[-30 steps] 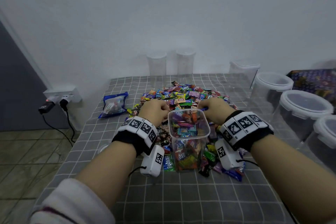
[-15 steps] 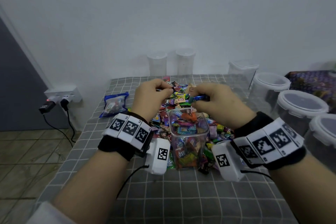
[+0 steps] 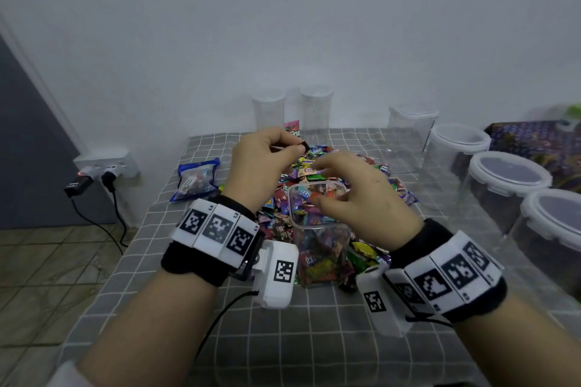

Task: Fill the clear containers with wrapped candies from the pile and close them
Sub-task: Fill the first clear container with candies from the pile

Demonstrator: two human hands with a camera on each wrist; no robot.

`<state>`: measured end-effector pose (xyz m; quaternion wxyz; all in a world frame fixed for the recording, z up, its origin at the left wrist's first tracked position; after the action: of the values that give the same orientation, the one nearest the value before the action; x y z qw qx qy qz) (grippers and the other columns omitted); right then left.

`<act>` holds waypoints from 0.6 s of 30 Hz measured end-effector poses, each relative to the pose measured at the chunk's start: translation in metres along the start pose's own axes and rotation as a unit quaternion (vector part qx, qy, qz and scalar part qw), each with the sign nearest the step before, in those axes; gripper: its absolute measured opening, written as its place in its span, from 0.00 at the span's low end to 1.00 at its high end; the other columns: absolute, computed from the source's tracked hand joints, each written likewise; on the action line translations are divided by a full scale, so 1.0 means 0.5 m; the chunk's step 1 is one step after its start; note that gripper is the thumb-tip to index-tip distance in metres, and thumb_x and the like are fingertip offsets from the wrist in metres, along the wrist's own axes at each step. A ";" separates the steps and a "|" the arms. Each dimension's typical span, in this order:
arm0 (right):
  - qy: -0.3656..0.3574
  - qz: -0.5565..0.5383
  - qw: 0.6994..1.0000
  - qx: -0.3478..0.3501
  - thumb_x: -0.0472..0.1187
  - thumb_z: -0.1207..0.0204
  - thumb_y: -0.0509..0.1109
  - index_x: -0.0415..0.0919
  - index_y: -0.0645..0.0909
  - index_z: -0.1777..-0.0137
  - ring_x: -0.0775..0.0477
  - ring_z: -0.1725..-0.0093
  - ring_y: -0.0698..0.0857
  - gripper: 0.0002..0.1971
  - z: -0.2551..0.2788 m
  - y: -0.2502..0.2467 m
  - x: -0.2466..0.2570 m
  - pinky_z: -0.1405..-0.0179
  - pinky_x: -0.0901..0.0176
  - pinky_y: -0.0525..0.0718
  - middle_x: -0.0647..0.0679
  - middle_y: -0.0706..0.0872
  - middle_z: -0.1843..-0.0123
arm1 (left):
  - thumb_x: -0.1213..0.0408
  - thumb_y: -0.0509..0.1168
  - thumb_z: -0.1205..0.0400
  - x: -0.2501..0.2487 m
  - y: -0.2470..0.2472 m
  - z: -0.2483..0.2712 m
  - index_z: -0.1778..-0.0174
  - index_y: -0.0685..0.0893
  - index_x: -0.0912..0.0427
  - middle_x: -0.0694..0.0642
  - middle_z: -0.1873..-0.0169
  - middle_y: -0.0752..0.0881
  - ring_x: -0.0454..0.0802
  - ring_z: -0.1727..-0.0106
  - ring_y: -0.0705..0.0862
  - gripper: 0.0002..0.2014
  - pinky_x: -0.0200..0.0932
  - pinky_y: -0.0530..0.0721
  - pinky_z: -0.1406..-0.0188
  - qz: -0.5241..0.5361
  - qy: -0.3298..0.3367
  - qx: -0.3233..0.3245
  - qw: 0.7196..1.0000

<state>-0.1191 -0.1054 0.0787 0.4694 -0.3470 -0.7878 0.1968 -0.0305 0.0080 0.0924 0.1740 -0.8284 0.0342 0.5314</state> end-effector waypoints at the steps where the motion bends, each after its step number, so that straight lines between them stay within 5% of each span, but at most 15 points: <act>1: 0.023 -0.037 0.999 -0.022 0.40 0.30 0.75 0.44 0.76 0.34 0.52 0.38 0.78 0.24 0.003 -0.004 -0.010 0.46 0.50 0.83 0.52 0.78 0.38 | 0.70 0.71 0.24 0.001 0.000 0.001 0.66 0.86 0.50 0.53 0.67 0.86 0.50 0.61 0.85 0.10 0.57 0.88 0.52 0.002 0.000 0.000 1.000; 4: 0.084 -0.117 0.988 -0.048 0.56 0.39 0.76 0.47 0.65 0.26 0.57 0.30 0.72 0.41 0.016 0.001 -0.046 0.34 0.57 0.75 0.54 0.73 0.30 | 0.72 0.71 0.23 0.002 0.001 0.004 0.66 0.85 0.51 0.52 0.68 0.85 0.45 0.64 0.84 0.11 0.44 0.87 0.59 0.010 0.001 0.003 1.000; 8: 0.174 -0.231 0.957 0.032 0.57 0.47 0.80 0.48 0.55 0.20 0.60 0.26 0.69 0.55 0.040 0.050 -0.097 0.30 0.65 0.70 0.55 0.68 0.25 | 0.72 0.70 0.23 -0.004 0.011 0.008 0.65 0.85 0.52 0.53 0.67 0.85 0.44 0.66 0.83 0.09 0.40 0.87 0.64 -0.011 -0.003 0.043 0.999; 11: 0.195 -0.278 0.938 0.076 0.53 0.47 0.80 0.46 0.56 0.22 0.66 0.34 0.74 0.53 0.052 0.077 -0.108 0.42 0.76 0.75 0.54 0.73 0.32 | 0.70 0.71 0.23 -0.005 0.026 0.010 0.65 0.86 0.53 0.55 0.65 0.87 0.48 0.64 0.84 0.08 0.44 0.87 0.60 -0.052 -0.007 0.104 0.993; 14: 0.200 -0.286 0.934 0.079 0.53 0.47 0.80 0.50 0.61 0.29 0.59 0.32 0.76 0.46 0.052 0.079 -0.118 0.40 0.70 0.75 0.52 0.75 0.32 | 0.69 0.71 0.23 -0.007 0.053 0.019 0.63 0.87 0.53 0.52 0.65 0.87 0.47 0.63 0.85 0.06 0.46 0.87 0.57 -0.106 -0.006 0.177 0.978; 18: 0.188 -0.292 0.935 0.072 0.52 0.46 0.81 0.54 0.63 0.33 0.62 0.33 0.77 0.42 0.052 0.075 -0.117 0.39 0.69 0.76 0.56 0.76 0.33 | 0.65 0.71 0.23 -0.002 0.077 0.027 0.56 0.91 0.54 0.51 0.64 0.88 0.48 0.59 0.86 0.04 0.52 0.85 0.49 -0.192 0.007 0.226 0.955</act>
<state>-0.1097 -0.1224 0.0071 0.6694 -0.0975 -0.7355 0.0390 -0.0521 -0.0240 0.0787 0.4548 -0.7620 -0.0051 0.4610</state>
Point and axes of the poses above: each hand's wrist, its own z-axis away from the middle knuckle, its own y-axis out of the palm, x = y × z, the point moved 8 cm from there along -z, towards the middle knuckle
